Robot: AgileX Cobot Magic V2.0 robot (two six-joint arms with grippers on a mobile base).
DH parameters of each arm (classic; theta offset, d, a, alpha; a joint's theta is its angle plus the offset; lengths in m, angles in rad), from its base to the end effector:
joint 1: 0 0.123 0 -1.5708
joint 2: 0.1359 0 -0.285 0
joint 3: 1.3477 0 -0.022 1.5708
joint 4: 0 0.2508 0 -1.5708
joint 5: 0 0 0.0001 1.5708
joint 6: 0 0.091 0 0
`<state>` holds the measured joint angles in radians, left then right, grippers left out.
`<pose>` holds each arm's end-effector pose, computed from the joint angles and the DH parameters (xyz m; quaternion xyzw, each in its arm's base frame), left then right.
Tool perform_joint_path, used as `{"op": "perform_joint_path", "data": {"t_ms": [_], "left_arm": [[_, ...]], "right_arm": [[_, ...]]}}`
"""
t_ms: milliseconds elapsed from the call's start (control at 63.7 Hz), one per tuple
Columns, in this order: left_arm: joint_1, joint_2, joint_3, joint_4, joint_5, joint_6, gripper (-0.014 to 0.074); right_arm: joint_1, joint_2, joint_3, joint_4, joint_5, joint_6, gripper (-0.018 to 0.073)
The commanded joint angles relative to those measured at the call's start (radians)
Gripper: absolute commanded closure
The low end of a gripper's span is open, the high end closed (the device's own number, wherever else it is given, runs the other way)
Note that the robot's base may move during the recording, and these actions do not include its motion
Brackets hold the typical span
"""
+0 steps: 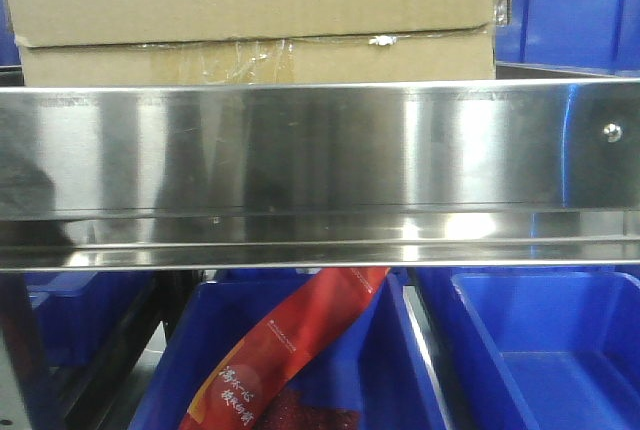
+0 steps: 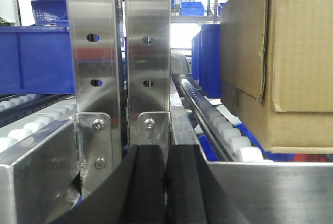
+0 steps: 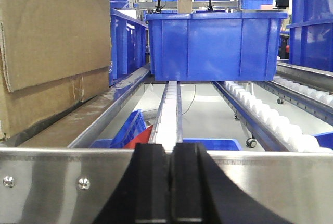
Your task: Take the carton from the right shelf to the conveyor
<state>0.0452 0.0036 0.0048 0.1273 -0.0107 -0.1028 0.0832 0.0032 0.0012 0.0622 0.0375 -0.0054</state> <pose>0.0567 0.0025 0.2123 -0.0065 0.6748 0.0253 0.7376 0.0566 0.0049 0.2092 -0.0100 0.6908 0.0514 0.7211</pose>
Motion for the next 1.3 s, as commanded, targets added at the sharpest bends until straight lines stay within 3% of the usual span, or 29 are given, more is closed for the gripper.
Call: {"op": "perform_joint_path", "data": {"t_ms": [0, 754, 927, 1037, 1147, 1288], "left_arm": [[0.002, -0.004, -0.005, -0.003, -0.014, 0.004, 0.0603], [0.002, -0.004, -0.005, -0.003, -0.017, 0.004, 0.0603], [0.002, -0.004, -0.005, -0.003, -0.089, 0.004, 0.0603], [0.002, -0.004, -0.005, -0.058, -0.118, 0.004, 0.0603], [0.002, -0.004, -0.005, -0.079, -0.176, 0.004, 0.0603], [0.002, -0.004, -0.117, -0.07, -0.124, 0.004, 0.0588]], "right_arm": [[0.001, -0.003, -0.001, -0.002, -0.021, -0.006, 0.0619], [0.001, -0.003, -0.001, -0.002, -0.03, -0.006, 0.0619], [0.001, -0.003, -0.001, -0.002, -0.064, -0.006, 0.0619], [0.001, -0.003, -0.001, 0.031, -0.122, 0.005, 0.0619], [0.001, -0.003, -0.103, 0.036, -0.038, 0.005, 0.0619], [0.001, -0.003, -0.282, 0.036, 0.155, 0.005, 0.0553]]}}
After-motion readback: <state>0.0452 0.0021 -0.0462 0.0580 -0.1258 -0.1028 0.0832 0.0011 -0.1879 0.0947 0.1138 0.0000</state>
